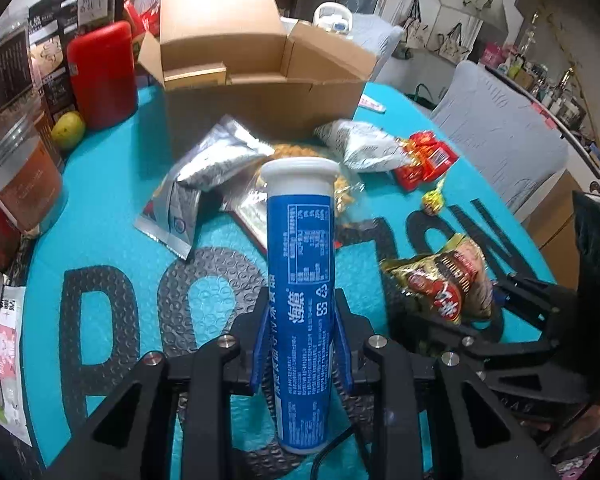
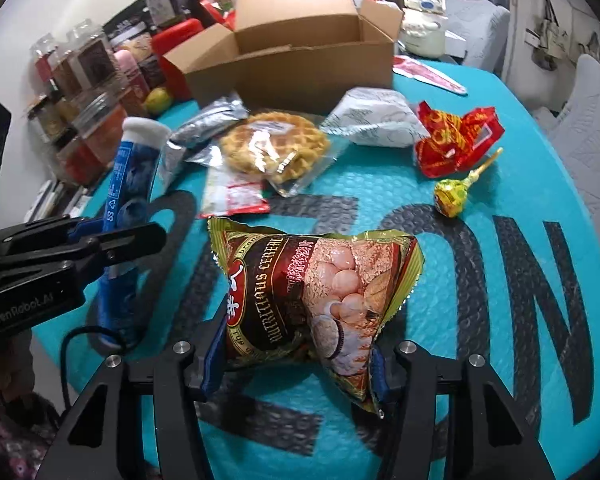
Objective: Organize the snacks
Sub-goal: 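Raise the blue tube and cereal bag toward the cardboard box with both tools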
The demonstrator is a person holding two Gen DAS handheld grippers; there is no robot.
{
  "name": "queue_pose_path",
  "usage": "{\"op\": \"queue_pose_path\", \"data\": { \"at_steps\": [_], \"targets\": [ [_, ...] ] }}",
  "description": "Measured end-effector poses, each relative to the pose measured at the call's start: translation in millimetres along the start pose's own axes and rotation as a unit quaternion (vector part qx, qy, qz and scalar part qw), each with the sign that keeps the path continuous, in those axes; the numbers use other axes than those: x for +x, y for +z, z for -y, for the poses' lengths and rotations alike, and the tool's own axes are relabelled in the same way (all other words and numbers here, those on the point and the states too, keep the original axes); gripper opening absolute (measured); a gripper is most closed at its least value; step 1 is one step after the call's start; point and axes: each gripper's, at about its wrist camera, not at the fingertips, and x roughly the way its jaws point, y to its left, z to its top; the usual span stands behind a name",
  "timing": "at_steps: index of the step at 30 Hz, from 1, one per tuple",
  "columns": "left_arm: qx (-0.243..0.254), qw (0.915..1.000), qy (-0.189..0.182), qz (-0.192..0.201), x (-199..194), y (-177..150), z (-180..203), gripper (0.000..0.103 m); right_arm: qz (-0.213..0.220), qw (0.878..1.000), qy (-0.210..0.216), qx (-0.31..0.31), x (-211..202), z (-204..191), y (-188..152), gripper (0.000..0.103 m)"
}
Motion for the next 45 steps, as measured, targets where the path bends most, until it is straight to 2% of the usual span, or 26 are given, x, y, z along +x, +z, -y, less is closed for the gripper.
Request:
{"op": "queue_pose_path", "data": {
  "at_steps": [11,18,22,35,45],
  "targets": [
    [0.018,0.9977,-0.004,0.065,-38,17,9,0.028,0.048,0.999,0.005,-0.006,-25,-7,14,0.055],
    [0.035,0.9918,0.005,0.123,-62,44,12,0.028,0.079,0.996,0.001,-0.034,-39,-14,37,0.055],
    [0.047,0.9888,0.008,0.142,-71,60,13,0.028,0.094,0.995,0.0,-0.045,-48,-16,53,0.055],
    [0.043,0.9774,0.004,0.207,-83,116,2,0.028,0.143,0.987,0.007,-0.075,-59,-8,126,0.055],
    [0.034,0.9665,0.02,0.254,-76,179,-12,0.028,0.17,0.981,0.016,-0.093,-51,2,190,0.055]
  ]
}}
